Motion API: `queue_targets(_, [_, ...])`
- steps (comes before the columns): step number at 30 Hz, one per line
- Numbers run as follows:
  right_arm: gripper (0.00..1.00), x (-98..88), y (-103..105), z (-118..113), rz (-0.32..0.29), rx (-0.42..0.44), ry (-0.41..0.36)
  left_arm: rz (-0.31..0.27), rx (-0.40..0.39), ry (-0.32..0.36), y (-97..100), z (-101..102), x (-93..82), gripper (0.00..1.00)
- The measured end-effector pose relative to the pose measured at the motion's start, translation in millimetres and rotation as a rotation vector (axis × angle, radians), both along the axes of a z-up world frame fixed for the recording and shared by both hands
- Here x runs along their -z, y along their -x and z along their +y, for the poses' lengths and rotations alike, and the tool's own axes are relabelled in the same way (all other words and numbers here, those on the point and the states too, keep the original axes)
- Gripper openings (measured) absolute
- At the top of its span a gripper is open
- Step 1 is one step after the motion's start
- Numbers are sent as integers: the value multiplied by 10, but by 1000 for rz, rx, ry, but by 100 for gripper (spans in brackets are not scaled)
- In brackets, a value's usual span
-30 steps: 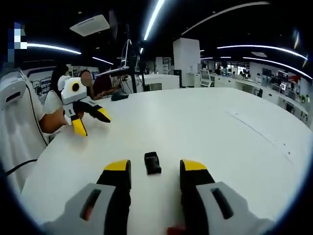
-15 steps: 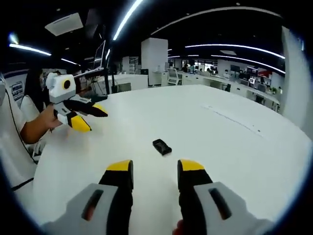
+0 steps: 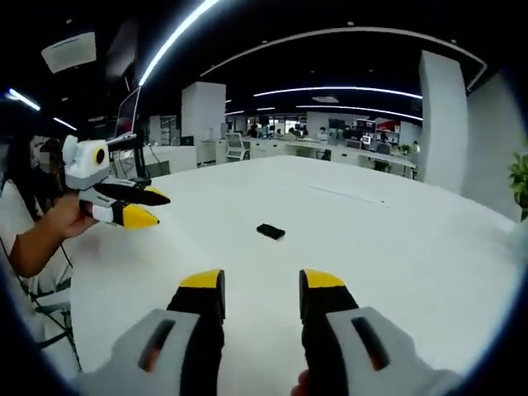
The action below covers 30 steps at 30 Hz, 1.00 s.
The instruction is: Snap the two parts of the plastic buckle together until the buckle closes and remains connected.
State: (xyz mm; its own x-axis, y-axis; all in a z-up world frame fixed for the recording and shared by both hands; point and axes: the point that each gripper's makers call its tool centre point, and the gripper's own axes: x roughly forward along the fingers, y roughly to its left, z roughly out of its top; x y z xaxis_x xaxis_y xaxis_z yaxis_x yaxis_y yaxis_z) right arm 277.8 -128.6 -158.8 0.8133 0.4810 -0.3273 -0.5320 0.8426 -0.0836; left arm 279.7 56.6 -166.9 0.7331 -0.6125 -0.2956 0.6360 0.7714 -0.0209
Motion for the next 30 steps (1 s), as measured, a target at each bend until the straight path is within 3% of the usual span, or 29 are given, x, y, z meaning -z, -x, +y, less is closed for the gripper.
queue_targets(5, [35, 19, 107, -48, -27, 60, -6, -22, -13, 10, 63, 36, -8, 39])
queue_targets(17, [35, 163, 364, -308, -15, 190, -41, -38, -67, -7, 110, 178, 35, 39])
queue_targets(30, [37, 161, 463, -403, -11, 237, -69, -25, -140, 42, 142, 341, 56, 39])
